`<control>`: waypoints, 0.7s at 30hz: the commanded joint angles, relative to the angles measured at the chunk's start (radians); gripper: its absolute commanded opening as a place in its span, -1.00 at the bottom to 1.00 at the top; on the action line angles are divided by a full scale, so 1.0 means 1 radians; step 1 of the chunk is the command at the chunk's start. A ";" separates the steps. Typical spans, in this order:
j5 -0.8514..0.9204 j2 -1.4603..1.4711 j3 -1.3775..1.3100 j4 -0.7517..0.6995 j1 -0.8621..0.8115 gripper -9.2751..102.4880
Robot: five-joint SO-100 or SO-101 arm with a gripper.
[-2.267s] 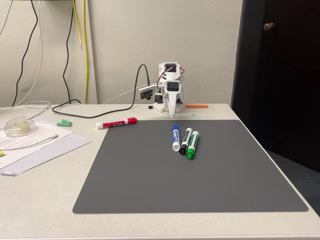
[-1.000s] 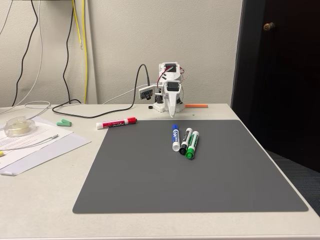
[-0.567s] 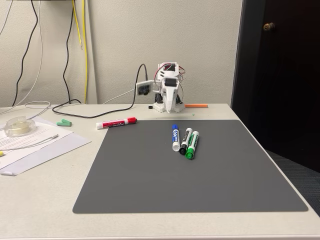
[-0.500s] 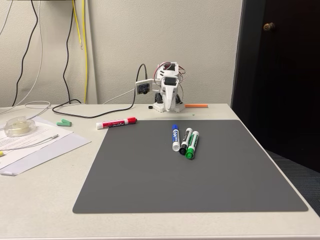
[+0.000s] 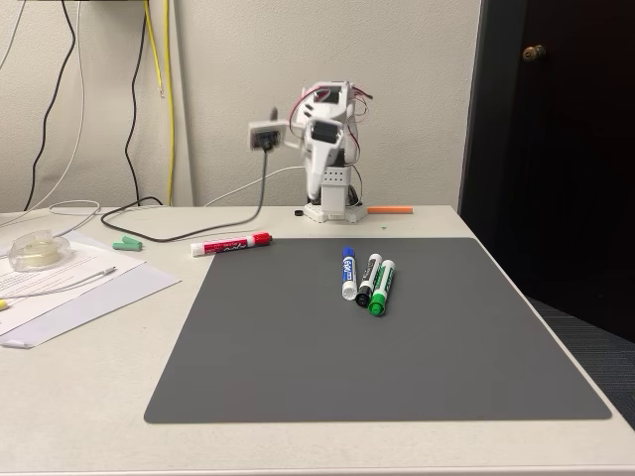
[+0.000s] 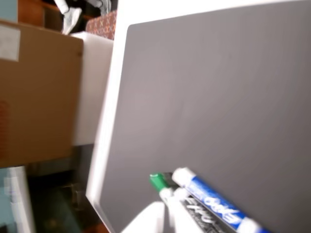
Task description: Pick up the red marker.
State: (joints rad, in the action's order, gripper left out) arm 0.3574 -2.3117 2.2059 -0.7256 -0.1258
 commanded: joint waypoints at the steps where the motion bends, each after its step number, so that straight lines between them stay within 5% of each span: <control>1: 0.132 0.058 -0.201 -0.095 -0.018 -0.84; 8: 0.196 0.043 -0.314 -0.176 -0.003 -0.84; 21: 0.135 0.025 -0.325 -0.109 -0.382 -0.84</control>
State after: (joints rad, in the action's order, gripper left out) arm 0.4909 -2.2749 1.9251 -0.8514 -0.4157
